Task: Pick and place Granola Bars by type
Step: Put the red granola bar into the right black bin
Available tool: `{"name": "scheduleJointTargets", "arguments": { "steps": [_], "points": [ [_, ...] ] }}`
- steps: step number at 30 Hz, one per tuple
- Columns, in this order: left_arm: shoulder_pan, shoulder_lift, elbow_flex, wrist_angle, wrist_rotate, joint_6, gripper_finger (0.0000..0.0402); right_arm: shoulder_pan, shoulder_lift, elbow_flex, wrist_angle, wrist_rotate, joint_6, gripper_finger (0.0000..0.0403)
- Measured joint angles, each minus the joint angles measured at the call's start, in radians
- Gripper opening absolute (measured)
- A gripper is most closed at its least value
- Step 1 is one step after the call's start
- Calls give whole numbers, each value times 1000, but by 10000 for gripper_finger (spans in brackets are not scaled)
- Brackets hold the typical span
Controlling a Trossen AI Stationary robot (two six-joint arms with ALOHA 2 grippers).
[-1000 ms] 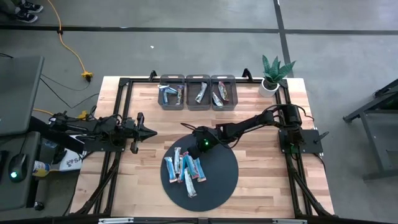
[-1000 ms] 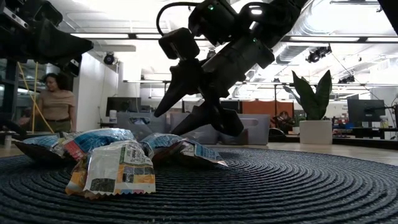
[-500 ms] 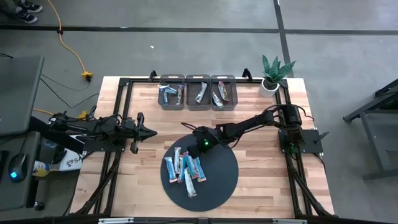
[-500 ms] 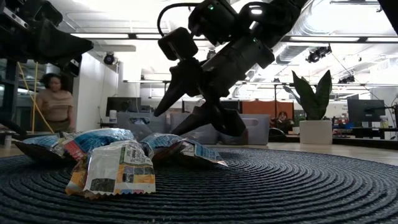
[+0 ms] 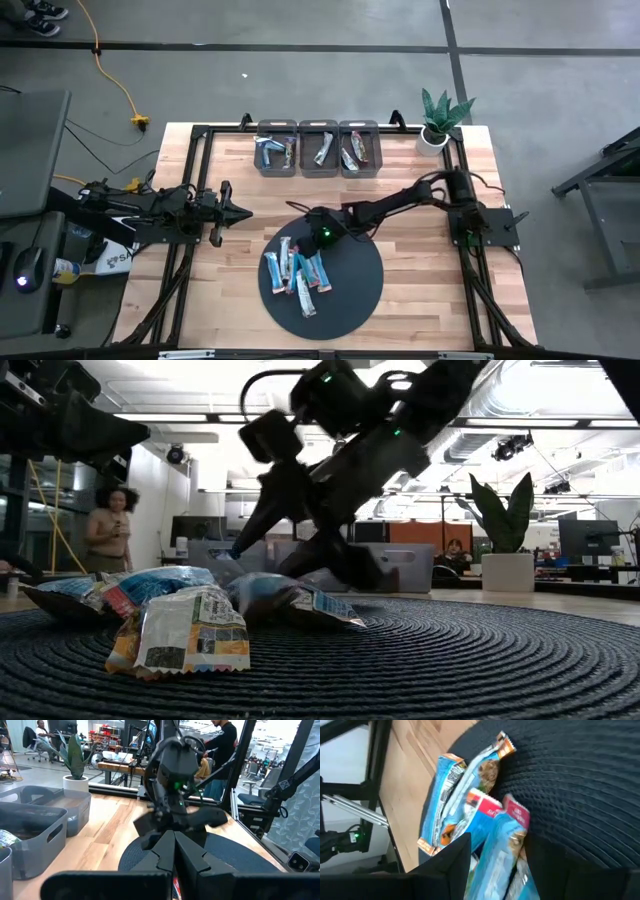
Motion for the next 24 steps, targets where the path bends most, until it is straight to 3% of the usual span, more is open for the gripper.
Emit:
{"name": "scheduleJointTargets", "arguments": {
  "steps": [7,18,24],
  "points": [
    [0,0,0,0,0,0,1,6,68,68,-1,-8,-4,170],
    [0,0,0,0,0,0,1,7,66,68,-34,-8,-28,169],
    [0,0,0,0,0,0,1,7,66,68,-40,-21,-38,142]
  ]
}}
